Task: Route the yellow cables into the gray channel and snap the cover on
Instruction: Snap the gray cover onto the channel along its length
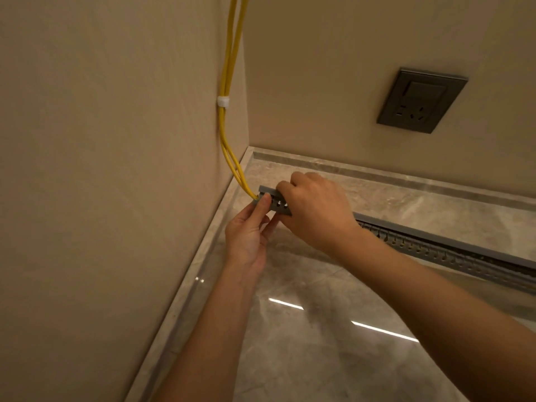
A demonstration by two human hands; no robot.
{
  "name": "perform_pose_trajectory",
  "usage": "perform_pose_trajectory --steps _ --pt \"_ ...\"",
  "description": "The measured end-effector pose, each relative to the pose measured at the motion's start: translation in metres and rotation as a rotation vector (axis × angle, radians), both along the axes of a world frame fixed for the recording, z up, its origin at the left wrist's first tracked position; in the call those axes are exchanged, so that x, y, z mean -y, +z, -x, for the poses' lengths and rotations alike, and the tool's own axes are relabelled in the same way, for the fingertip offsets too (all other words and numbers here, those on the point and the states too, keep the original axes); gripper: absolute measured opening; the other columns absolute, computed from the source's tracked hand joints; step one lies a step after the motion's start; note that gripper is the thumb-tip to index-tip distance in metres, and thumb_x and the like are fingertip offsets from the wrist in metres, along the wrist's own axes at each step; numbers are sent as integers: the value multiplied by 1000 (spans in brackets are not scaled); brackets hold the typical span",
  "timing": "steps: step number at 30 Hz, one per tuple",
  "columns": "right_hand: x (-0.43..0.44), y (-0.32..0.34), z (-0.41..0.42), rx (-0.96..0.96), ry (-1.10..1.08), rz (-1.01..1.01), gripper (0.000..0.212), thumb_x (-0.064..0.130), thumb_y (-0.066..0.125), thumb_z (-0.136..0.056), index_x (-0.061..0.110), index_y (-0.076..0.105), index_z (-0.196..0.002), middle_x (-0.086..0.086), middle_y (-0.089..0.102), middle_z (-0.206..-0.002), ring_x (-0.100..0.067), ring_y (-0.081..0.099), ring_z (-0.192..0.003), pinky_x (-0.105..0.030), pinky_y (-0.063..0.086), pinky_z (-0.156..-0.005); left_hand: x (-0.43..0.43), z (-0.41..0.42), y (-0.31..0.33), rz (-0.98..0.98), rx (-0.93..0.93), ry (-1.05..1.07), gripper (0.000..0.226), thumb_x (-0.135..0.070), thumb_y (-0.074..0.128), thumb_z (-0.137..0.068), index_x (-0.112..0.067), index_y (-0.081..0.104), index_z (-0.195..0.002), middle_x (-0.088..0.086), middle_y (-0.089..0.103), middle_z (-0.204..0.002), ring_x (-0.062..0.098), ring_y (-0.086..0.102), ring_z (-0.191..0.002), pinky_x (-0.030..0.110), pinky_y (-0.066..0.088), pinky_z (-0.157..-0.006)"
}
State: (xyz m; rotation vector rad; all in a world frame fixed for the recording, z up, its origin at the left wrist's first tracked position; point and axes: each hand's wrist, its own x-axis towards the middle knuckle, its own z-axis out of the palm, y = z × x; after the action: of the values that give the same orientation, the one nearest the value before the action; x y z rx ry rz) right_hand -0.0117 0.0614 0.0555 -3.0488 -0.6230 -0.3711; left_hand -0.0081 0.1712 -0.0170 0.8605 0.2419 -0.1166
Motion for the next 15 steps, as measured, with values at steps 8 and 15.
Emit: perform_pose_trajectory --steps 8,15 --pt "3 1 -4 -27 -10 -91 21 34 57 -83 17 60 -95 -1 64 -86 -26 59 -77 -31 35 -57 13 1 5 177 -73 71 56 -62 44 -81 -13 64 -102 2 68 -96 16 62 -96 30 49 -79" --pt "-1 4 -1 -84 -48 -182 14 27 58 -82 14 56 -88 -1 60 -81 -21 49 -65 -30 32 -54 26 -22 29 468 -329 179 66 -62 23 -92 -16 52 -56 4 55 -56 18 56 -51 24 46 -53"
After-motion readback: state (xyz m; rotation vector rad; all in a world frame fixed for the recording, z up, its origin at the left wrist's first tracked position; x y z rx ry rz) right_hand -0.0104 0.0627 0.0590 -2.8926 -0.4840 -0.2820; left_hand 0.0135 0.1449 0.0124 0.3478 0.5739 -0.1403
